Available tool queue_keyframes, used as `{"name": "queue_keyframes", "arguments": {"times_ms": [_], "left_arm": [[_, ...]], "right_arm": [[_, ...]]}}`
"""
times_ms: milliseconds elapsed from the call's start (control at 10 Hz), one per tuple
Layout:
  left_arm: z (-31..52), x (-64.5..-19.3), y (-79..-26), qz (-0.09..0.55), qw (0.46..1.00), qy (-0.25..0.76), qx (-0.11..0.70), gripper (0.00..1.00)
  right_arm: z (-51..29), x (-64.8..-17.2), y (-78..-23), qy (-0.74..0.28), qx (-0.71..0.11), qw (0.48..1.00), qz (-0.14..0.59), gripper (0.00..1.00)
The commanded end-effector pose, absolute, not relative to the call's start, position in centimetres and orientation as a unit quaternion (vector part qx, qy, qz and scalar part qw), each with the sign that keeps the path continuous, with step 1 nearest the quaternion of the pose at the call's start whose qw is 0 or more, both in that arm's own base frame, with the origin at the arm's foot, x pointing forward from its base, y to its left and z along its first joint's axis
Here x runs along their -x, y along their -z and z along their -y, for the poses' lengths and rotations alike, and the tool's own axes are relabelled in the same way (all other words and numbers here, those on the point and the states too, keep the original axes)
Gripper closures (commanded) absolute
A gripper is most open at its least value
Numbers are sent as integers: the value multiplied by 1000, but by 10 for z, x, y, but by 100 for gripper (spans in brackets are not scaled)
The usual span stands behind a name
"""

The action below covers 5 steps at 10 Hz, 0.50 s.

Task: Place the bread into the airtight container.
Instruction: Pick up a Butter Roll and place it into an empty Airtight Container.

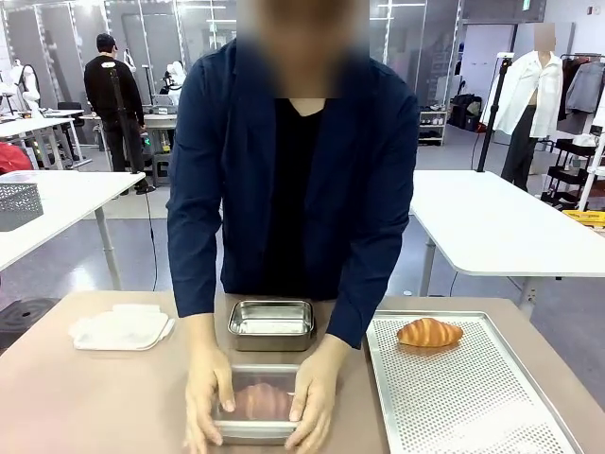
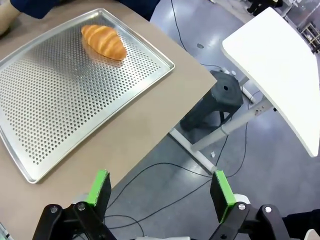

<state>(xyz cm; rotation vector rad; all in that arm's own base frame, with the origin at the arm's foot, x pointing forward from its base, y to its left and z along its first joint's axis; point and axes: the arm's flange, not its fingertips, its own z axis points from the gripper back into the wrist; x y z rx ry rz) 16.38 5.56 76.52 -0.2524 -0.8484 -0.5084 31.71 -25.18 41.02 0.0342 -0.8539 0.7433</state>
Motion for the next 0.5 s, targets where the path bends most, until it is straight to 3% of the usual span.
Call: {"name": "queue_keyframes", "arguments": {"times_ms": [0, 400], "left_arm": [[-55, -163, -767, 407, 871, 247, 122, 0], [-55, -163, -767, 407, 871, 247, 122, 0]], "right_arm": [[206, -289, -420, -344, 7, 865, 365, 0], [176, -306, -474, -385, 39, 863, 325, 0]]}}
